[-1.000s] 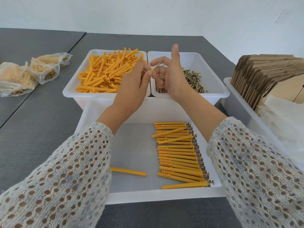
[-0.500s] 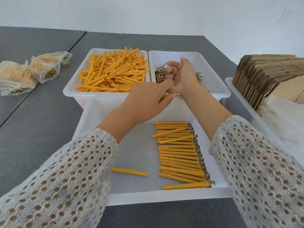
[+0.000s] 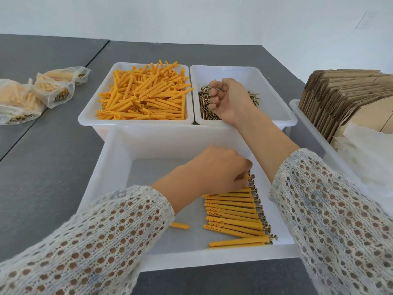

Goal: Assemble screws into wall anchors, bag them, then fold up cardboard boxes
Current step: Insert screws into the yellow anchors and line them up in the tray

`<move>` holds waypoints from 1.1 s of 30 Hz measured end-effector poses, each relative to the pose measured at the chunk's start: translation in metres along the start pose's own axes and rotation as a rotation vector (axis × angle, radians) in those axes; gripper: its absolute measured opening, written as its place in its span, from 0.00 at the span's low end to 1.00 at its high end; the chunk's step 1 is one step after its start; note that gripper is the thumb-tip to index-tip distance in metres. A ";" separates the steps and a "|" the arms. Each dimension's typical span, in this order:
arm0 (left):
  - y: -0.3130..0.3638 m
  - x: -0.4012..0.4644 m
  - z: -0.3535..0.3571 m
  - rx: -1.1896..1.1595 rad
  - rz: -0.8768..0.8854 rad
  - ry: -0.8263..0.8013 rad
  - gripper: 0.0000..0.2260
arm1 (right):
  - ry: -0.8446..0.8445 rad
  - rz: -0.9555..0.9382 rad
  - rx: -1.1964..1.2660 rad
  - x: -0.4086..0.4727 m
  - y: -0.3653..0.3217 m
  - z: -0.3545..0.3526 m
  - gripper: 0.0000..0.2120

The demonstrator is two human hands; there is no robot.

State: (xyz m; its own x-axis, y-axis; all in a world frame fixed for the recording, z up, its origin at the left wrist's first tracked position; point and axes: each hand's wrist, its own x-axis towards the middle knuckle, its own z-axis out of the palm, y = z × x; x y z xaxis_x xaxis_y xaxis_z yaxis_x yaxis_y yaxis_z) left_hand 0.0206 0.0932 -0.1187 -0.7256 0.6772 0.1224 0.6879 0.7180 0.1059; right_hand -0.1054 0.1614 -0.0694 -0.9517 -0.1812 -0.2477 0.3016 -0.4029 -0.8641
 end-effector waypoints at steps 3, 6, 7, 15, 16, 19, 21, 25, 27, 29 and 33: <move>0.001 0.000 0.007 -0.002 0.004 -0.059 0.11 | -0.010 0.008 -0.026 0.000 0.000 0.000 0.16; 0.002 0.000 0.010 -0.014 0.004 -0.061 0.12 | -0.012 0.014 -0.043 0.000 0.000 0.000 0.16; 0.002 0.000 0.010 -0.015 0.004 -0.057 0.12 | -0.013 0.015 -0.046 0.000 0.000 0.000 0.16; 0.003 0.001 0.009 -0.013 -0.010 -0.053 0.12 | -0.016 0.016 -0.075 0.000 0.001 0.000 0.14; 0.003 0.001 0.010 -0.007 -0.013 -0.045 0.12 | -0.017 0.017 -0.077 0.000 0.001 0.000 0.14; 0.003 0.002 0.012 0.008 -0.019 -0.031 0.12 | -0.021 0.016 -0.085 0.000 0.001 0.001 0.14; 0.002 0.002 0.013 0.005 -0.023 -0.038 0.13 | -0.023 0.017 -0.092 -0.001 0.001 0.001 0.13; -0.001 0.003 0.012 0.005 -0.029 0.010 0.15 | -0.026 0.023 -0.104 -0.001 0.000 0.001 0.13; -0.007 0.004 0.005 0.026 -0.035 0.113 0.15 | -0.017 0.009 -0.147 -0.001 0.000 0.002 0.14; -0.016 0.004 -0.007 0.045 -0.038 0.267 0.13 | 0.033 -0.114 -0.428 0.001 0.004 0.002 0.14; -0.038 -0.009 -0.035 0.043 -0.089 0.549 0.14 | 0.184 -0.501 -1.196 0.008 0.010 -0.005 0.13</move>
State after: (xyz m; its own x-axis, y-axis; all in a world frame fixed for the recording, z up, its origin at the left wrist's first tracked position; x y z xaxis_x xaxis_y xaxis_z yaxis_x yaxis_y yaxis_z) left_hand 0.0016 0.0547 -0.0893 -0.6581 0.4388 0.6119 0.6151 0.7820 0.1007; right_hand -0.1100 0.1610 -0.0822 -0.9676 -0.0821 0.2387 -0.2312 0.6678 -0.7076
